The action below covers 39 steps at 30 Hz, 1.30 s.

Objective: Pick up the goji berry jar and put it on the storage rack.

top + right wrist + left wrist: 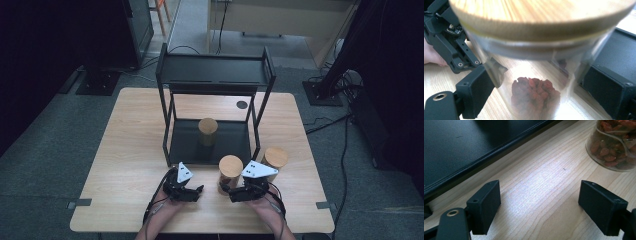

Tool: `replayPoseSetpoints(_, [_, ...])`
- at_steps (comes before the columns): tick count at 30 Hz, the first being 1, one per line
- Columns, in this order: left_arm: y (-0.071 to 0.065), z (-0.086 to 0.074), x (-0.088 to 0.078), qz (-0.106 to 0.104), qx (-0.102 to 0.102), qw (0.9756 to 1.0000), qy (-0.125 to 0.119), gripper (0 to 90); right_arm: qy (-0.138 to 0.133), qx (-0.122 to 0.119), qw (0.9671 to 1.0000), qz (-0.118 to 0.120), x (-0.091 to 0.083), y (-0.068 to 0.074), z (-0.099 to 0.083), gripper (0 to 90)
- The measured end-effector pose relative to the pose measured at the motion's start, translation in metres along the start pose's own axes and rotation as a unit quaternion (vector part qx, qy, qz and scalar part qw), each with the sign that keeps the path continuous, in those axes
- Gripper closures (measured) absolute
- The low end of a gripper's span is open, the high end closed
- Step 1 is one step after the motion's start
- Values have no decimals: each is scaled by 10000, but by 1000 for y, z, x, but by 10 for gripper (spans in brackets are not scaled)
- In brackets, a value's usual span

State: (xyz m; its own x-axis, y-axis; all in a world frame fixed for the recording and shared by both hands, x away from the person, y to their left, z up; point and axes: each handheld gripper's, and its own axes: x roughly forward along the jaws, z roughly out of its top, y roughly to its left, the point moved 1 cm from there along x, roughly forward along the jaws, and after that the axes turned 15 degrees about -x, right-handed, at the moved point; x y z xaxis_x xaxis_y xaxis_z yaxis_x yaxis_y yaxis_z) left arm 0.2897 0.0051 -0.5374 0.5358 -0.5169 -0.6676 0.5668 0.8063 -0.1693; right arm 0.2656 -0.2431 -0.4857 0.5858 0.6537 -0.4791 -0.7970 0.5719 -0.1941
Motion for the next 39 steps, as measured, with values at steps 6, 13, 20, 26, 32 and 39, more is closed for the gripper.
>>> replayPoseSetpoints(6, [0, 0, 0, -1, -1, 10000, -2, 184, -5, -4, 10000, 30, 2, 1, 2, 160])
replayPoseSetpoints(13, [0, 0, 0, -1, -1, 10000, -1, 184, 26, 27, 10000, 71, 3, 0, 3, 217])
replayPoseSetpoints(20, [0, 0, 0, -4, 3, 10000, -1, 184, 7, -1, 10000, 42, 3, 1, 4, 242])
replayPoseSetpoints(26, [0, 0, 0, -6, 5, 10000, 0, 184, 46, -50, 10000, -56, 2, 4, 6, 249])
replayPoseSetpoints(32, [0, 0, 0, -24, 19, 10000, 3, 184, 76, -32, 9999, -103, 3, 5, 7, 249])
replayPoseSetpoints(39, [0, 0, 0, -35, 23, 10000, -1, 184, 59, -165, 9996, -234, 2, 7, 9, 250])
